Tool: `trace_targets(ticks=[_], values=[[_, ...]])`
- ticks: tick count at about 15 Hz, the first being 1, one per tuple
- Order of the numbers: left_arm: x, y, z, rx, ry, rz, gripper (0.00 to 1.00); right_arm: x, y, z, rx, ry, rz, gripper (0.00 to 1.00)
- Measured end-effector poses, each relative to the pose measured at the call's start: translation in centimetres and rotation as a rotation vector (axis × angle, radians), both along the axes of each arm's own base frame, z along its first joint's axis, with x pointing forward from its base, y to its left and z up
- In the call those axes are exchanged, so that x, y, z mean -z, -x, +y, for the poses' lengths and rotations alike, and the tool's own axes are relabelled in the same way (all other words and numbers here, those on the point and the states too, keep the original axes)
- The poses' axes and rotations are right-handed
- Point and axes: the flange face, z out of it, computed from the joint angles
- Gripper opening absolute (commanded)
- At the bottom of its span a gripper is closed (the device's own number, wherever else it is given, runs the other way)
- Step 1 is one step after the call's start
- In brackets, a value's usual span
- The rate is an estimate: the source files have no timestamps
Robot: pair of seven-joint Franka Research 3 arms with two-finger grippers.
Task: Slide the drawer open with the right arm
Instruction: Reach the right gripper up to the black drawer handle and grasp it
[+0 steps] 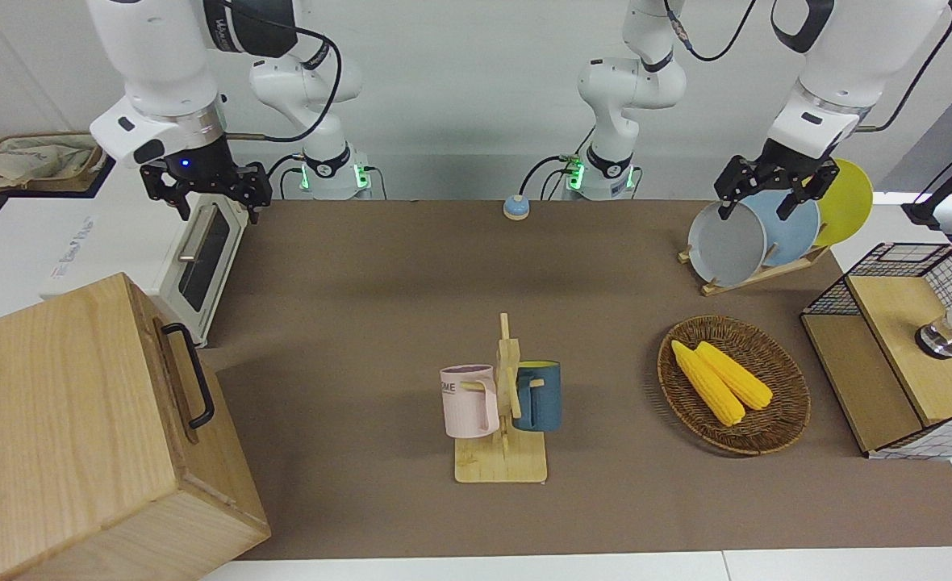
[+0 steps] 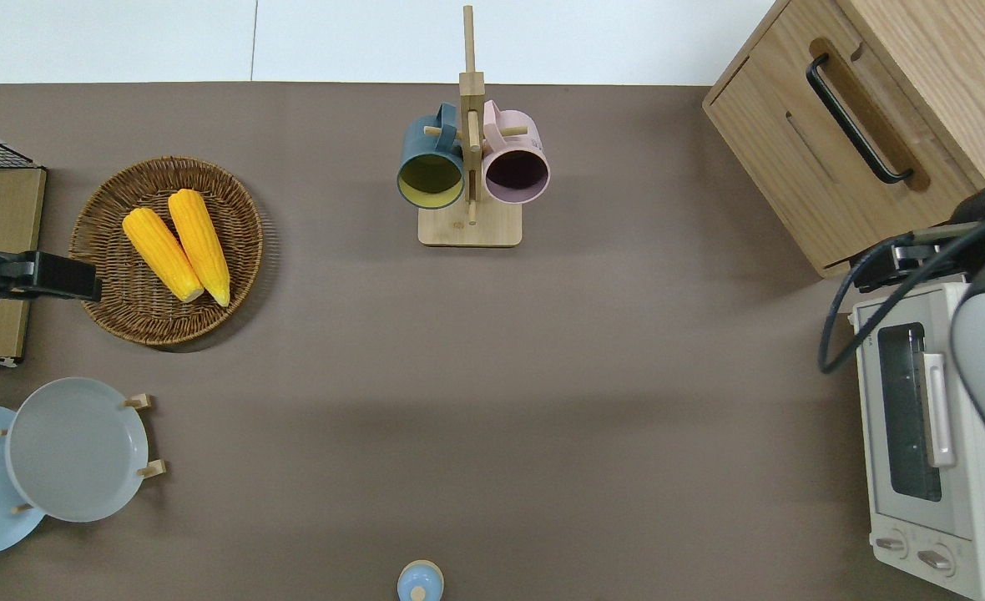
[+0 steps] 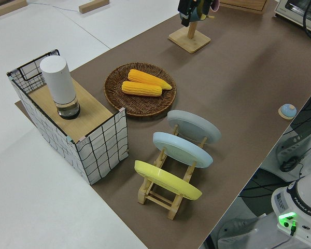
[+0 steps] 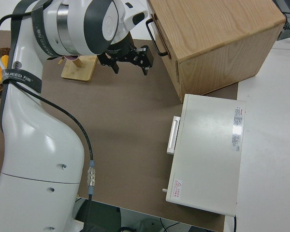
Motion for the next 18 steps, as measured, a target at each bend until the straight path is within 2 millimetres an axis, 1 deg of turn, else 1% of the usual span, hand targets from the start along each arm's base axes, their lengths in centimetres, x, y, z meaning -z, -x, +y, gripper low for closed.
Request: trace_targets(ticks=[2,3,4,6,8,11,14,18], values=[[0.0,0.0,0.0,0.000,0.000,0.000,1.00,0.0,0.1,3.3,-0.038,0.158,-0.014,0.990],[0.0,0.0,0.0,0.000,0.000,0.000,1.00,0.4,-0.1,4.3,-0.041,0.203,-0.019,0.990],[0.0,0.0,0.0,0.000,0.000,0.000,1.00,1.0,-0.4,5.2,-0.040,0.247,-0.023,0.990],[0.0,0.0,0.0,0.000,0.000,0.000,1.00,1.8,-1.1,5.9,-0.051,0.346,-0.034,0.990],[0.0,0.0,0.0,0.000,0.000,0.000,1.00,3.5,-2.3,8.0,-0.092,0.520,-0.064,0.990],[0.0,0.0,0.0,0.000,0.000,0.000,1.00,5.5,-3.2,10.3,-0.150,0.674,-0.109,0.990],[0.0,0.0,0.0,0.000,0.000,0.000,1.00,7.5,-3.8,11.8,-0.221,0.786,-0.143,0.990],[0.0,0.0,0.0,0.000,0.000,0.000,1.00,9.4,-5.2,12.1,-0.296,0.890,-0.184,0.990]])
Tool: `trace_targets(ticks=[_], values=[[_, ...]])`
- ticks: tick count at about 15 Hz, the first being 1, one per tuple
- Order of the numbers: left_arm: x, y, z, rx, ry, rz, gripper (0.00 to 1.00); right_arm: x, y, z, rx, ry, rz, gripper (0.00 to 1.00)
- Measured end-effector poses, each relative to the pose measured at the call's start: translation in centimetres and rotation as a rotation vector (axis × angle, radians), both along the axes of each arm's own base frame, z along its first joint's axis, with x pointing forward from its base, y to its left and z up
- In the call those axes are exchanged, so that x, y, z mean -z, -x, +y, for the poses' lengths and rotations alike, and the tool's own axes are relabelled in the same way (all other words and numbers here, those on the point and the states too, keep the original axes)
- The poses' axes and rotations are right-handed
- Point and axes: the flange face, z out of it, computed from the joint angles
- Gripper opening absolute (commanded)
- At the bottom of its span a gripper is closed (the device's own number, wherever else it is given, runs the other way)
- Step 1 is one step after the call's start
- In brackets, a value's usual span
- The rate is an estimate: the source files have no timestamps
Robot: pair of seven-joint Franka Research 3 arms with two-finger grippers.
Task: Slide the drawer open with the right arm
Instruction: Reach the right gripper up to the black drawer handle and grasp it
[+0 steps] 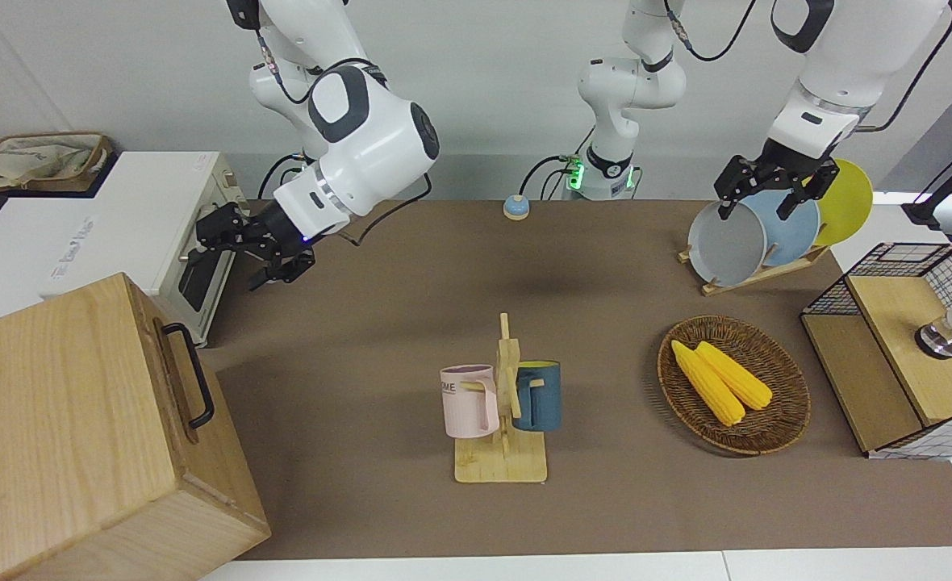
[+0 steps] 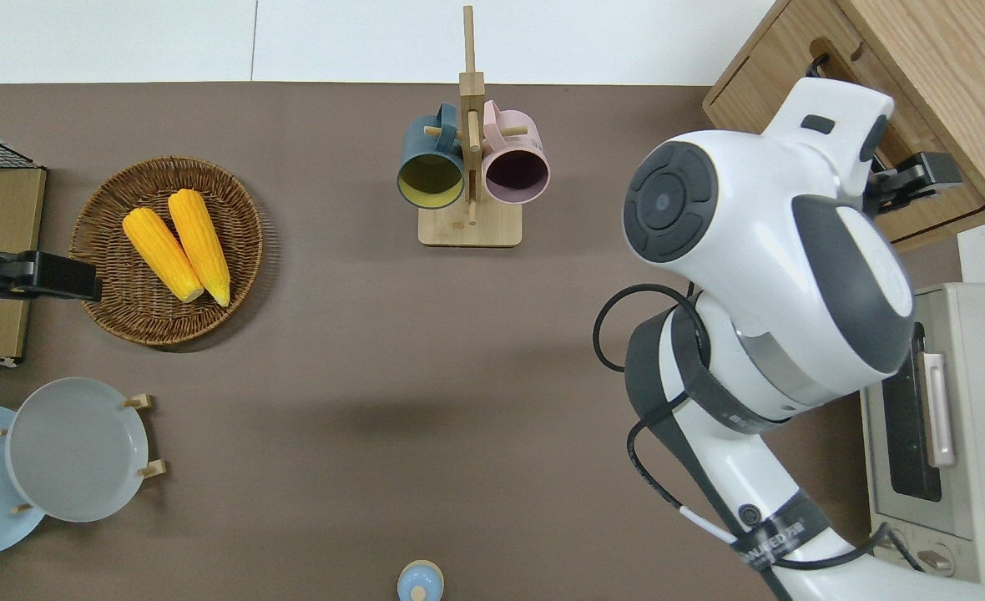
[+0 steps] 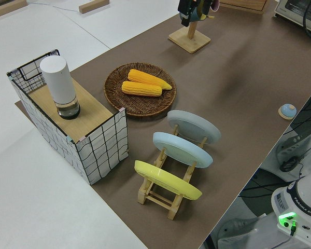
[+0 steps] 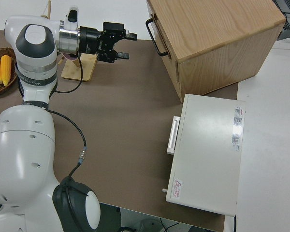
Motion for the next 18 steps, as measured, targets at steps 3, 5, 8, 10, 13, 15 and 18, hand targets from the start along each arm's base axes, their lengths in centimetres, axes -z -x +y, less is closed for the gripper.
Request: trace_targets(ticks=[3,5,8,10,13,15,18], values=[[0.0,0.0,0.0,0.000,0.000,0.000,1.00,1.7,-1.0,0.0,-0.038,0.101,-0.001,0.987],[0.0,0.0,0.0,0.000,0.000,0.000,1.00,3.2,-1.9,0.0,-0.058,0.168,-0.004,0.987],[0.0,0.0,0.0,0.000,0.000,0.000,1.00,5.6,-3.0,0.3,-0.098,0.252,-0.024,0.985],[0.0,0.0,0.0,0.000,0.000,0.000,1.00,7.2,-3.5,0.3,-0.118,0.314,-0.037,0.985],[0.0,0.0,0.0,0.000,0.000,0.000,1.00,9.2,-3.9,0.2,-0.148,0.352,-0.059,0.985],[0.0,0.0,0.0,0.000,0.000,0.000,1.00,10.1,-4.2,0.1,-0.176,0.395,-0.079,0.985],[0.0,0.0,0.0,0.000,0.000,0.000,1.00,11.8,-4.8,0.1,-0.195,0.433,-0.113,0.985]])
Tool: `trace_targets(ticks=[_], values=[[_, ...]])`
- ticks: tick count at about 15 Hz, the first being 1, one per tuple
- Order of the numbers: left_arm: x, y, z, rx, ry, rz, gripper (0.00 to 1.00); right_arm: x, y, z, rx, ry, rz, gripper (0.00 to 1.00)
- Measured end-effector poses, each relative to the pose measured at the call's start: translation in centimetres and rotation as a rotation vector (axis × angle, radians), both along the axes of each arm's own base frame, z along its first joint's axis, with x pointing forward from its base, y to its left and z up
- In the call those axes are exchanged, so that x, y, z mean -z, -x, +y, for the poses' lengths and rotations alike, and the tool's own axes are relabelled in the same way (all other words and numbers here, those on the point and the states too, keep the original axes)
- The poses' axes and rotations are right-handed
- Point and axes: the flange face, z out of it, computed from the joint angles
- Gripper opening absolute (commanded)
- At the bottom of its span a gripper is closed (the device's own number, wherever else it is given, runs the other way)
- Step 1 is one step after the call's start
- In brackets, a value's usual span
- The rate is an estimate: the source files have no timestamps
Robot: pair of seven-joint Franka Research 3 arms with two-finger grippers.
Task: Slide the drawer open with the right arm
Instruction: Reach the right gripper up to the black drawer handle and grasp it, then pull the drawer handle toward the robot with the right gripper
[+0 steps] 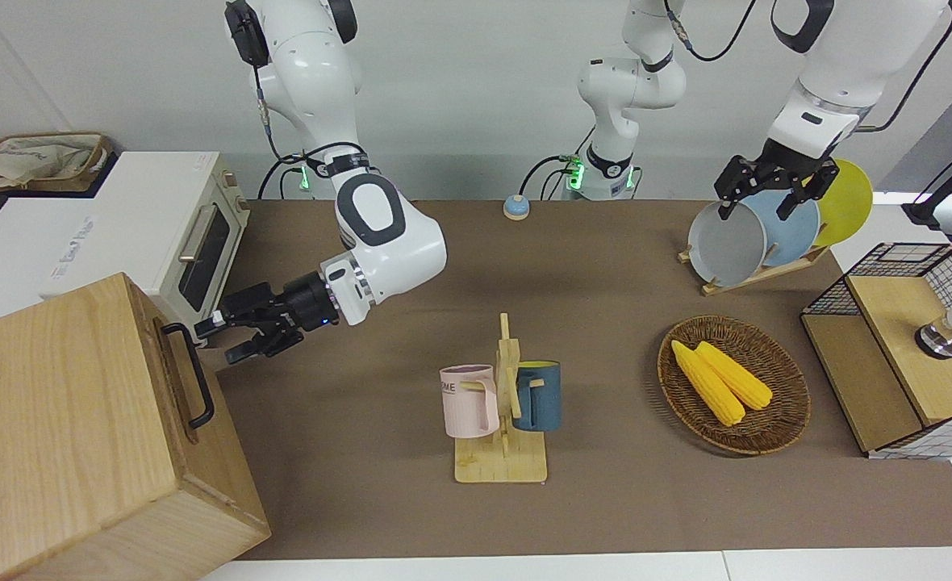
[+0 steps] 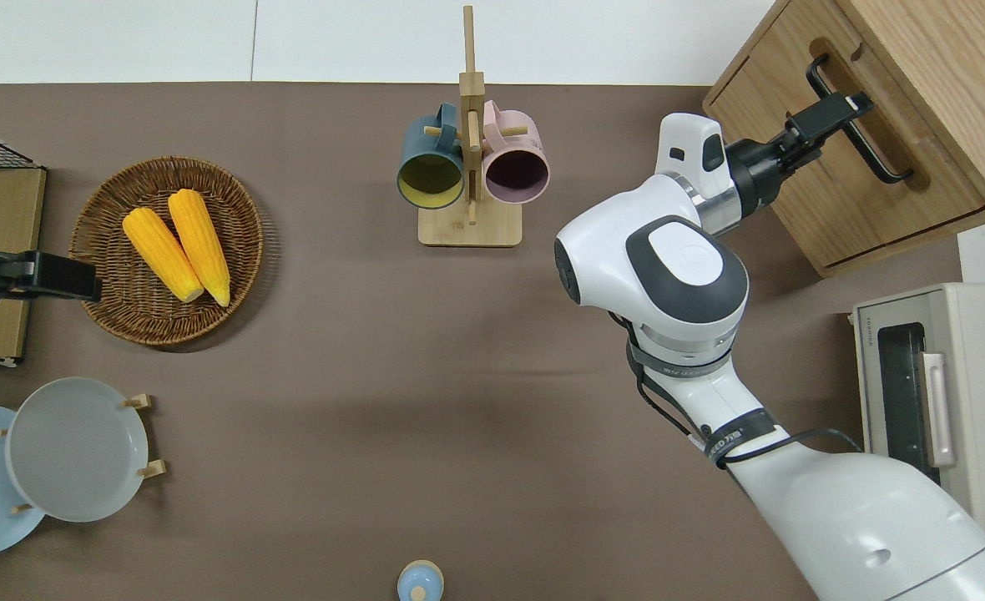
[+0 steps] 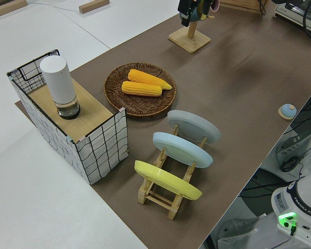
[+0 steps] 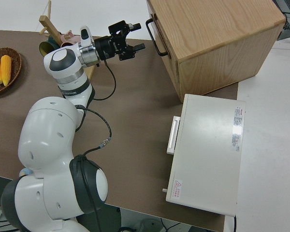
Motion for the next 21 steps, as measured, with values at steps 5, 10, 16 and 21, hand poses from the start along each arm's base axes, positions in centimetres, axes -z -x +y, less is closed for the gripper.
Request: trace_targets(ticks=[5,10,16,21], values=[[0.0,0.0,0.0,0.000,0.000,0.000,1.00,1.6,-0.8,-1.4,-0.005,0.033,-0.048,0.985],[0.0,0.0,0.0,0.000,0.000,0.000,1.00,1.6,-1.6,-3.7,-0.007,0.012,-0.084,0.936],[0.0,0.0,0.0,0.000,0.000,0.000,1.00,1.7,-1.6,-3.8,-0.012,-0.002,-0.096,0.082],[0.0,0.0,0.0,0.000,0.000,0.000,1.00,2.8,-1.5,-3.4,-0.020,-0.006,-0.076,0.000]])
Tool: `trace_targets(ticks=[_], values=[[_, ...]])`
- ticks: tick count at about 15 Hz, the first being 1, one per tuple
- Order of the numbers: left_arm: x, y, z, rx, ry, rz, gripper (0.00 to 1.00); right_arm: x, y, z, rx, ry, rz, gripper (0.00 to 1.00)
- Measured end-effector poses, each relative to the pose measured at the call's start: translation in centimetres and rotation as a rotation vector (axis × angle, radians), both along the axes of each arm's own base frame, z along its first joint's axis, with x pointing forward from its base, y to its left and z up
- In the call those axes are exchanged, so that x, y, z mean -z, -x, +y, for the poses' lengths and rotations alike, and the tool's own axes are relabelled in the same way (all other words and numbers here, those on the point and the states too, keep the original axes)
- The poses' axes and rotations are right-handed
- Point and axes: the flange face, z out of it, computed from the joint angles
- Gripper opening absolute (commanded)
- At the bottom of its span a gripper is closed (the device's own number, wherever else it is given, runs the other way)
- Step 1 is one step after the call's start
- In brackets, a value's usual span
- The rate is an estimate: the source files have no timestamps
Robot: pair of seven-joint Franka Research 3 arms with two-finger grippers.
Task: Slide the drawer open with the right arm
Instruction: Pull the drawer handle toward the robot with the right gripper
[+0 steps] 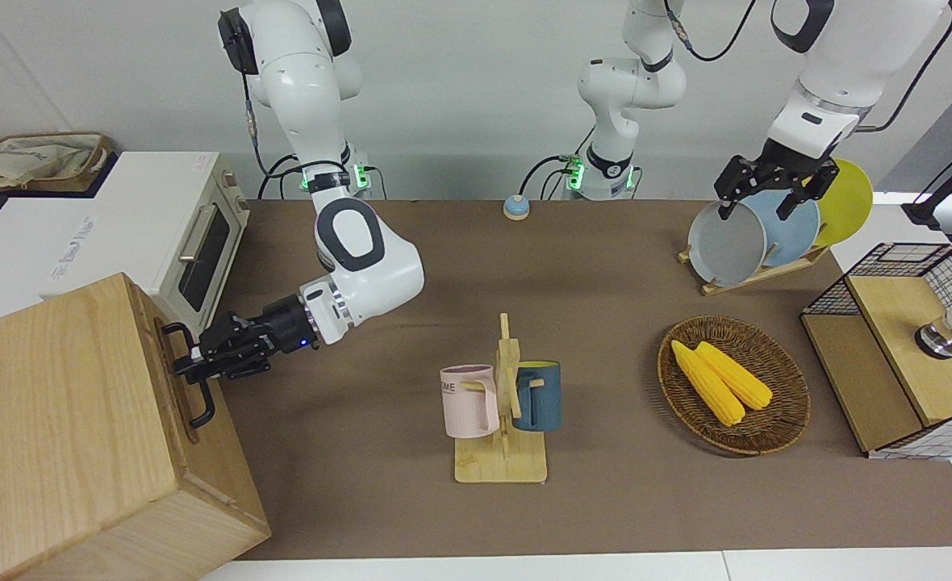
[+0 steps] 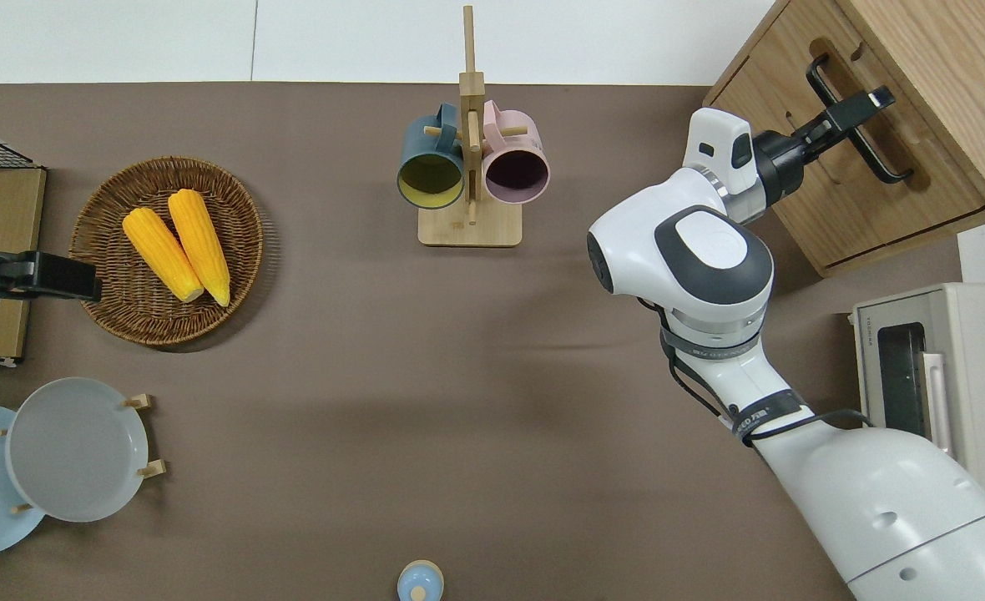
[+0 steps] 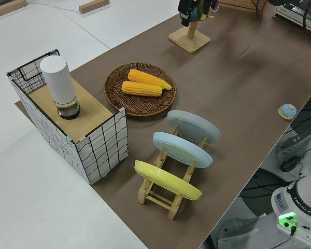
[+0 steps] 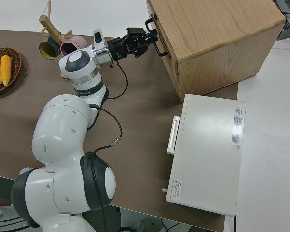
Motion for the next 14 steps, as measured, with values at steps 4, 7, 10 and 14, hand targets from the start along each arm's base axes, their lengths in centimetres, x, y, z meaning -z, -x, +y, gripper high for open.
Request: trace_targets(ticks=[4,7,10,14], values=[[0.0,0.0,0.0,0.000,0.000,0.000,1.00,0.1,0.1,0.2,0.000,-0.010,-0.012,0.000],[0.0,0.0,0.0,0.000,0.000,0.000,1.00,0.0,0.3,0.9,0.005,-0.024,-0.012,0.000],[0.0,0.0,0.0,0.000,0.000,0.000,1.00,-0.2,1.4,3.5,0.022,-0.035,-0.010,0.000],[0.0,0.0,0.0,0.000,0.000,0.000,1.00,-0.2,2.7,6.3,0.038,-0.036,-0.009,0.000]])
